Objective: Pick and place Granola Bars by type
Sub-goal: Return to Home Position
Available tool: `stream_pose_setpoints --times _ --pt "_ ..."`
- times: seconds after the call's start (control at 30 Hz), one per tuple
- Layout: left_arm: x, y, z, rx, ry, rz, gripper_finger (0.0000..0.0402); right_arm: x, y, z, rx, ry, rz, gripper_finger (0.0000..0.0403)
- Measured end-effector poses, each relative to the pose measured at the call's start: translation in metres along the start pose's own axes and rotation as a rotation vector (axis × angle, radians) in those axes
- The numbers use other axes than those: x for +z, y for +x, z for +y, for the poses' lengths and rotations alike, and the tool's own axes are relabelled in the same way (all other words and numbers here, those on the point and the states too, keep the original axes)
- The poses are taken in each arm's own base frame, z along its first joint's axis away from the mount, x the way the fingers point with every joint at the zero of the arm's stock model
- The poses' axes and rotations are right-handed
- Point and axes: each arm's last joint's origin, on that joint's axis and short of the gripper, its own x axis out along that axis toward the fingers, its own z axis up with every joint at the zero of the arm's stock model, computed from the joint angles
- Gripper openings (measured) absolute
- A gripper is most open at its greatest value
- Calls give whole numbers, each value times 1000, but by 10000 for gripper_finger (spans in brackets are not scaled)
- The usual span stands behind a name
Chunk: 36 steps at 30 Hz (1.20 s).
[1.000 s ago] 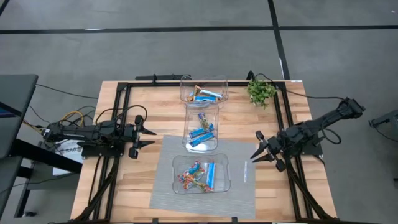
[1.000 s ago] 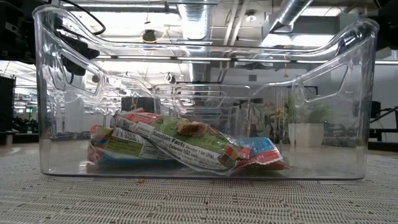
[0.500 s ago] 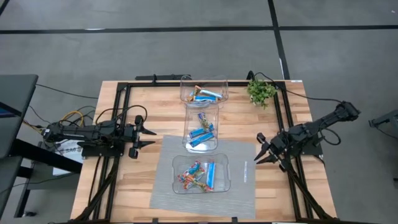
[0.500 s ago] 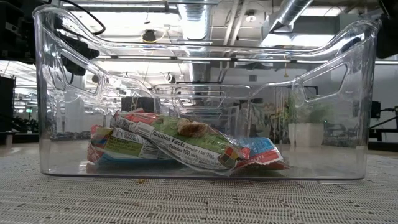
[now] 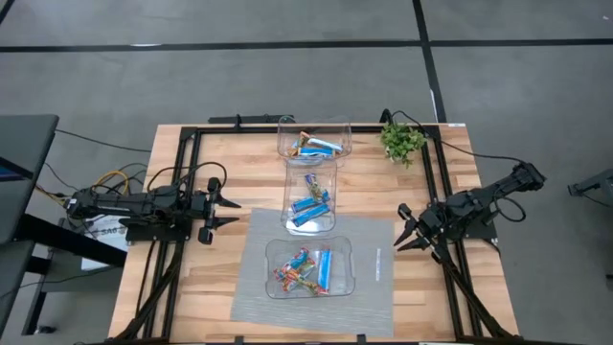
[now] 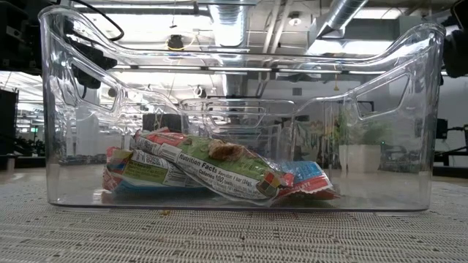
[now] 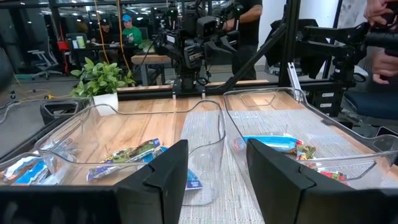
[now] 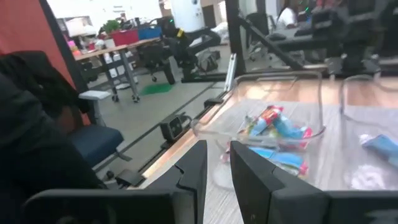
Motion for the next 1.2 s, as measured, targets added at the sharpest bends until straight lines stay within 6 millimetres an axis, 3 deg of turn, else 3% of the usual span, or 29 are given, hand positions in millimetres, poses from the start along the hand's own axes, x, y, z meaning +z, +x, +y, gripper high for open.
stream_pose_setpoints --times 0.3,0.53,0.77,1.2 --pt "0 0 0 1 5 0 158 0 -2 -4 -136 -50 -14 62" --pt "0 0 0 0 5 -1 158 0 -2 -4 -136 -49 -13 62" --pt "0 0 0 0 2 0 158 0 -2 -4 -134 96 -22 62" --pt "0 0 0 0 2 0 158 0 -2 -4 -135 97 -21 62"
